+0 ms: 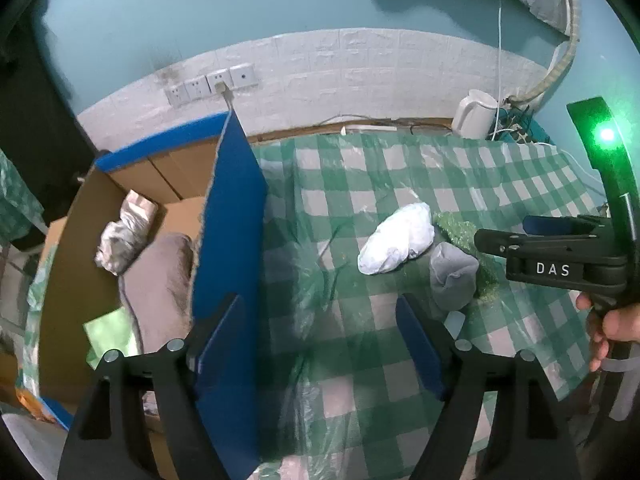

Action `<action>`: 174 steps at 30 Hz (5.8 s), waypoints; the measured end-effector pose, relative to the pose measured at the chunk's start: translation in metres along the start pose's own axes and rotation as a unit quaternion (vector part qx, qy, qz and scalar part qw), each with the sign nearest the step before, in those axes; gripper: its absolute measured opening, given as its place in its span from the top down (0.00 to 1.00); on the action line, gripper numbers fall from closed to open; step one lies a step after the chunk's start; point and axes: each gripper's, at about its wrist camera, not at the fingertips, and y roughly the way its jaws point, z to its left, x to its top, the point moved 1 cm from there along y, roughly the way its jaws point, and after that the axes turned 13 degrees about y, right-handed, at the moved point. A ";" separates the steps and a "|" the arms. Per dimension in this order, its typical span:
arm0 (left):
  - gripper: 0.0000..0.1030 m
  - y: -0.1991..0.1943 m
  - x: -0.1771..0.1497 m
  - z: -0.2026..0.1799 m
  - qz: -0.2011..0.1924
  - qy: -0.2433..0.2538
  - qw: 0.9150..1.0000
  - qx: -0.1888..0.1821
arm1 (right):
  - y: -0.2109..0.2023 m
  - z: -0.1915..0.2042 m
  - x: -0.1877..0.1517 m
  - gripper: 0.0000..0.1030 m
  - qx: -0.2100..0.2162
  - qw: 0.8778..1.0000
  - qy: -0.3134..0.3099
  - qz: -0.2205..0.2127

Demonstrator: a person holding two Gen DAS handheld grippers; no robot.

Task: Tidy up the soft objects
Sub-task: 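Move both open tools from the box back over the remaining items on the cloth, then grasp the green glittery mesh sheet with right tool while left grasps white foam tube, then carry the green mesh sheet with right tool while left carries white tube to box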

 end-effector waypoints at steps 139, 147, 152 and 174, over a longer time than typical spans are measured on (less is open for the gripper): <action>0.86 -0.055 -0.015 0.044 -0.040 -0.038 0.998 0.031 | -0.095 0.099 -0.028 0.83 0.104 0.988 -0.099 -0.049; 0.86 -0.059 -0.031 0.077 -0.038 -0.068 0.996 0.046 | -0.094 0.135 -0.025 0.83 0.117 0.985 -0.116 -0.047; 0.86 -0.060 -0.039 0.097 -0.038 -0.087 0.994 0.051 | -0.088 0.162 -0.026 0.83 0.127 0.983 -0.129 -0.038; 0.86 -0.032 -0.080 0.170 0.003 -0.148 0.985 0.087 | -0.044 0.262 -0.036 0.83 0.146 0.972 -0.183 0.009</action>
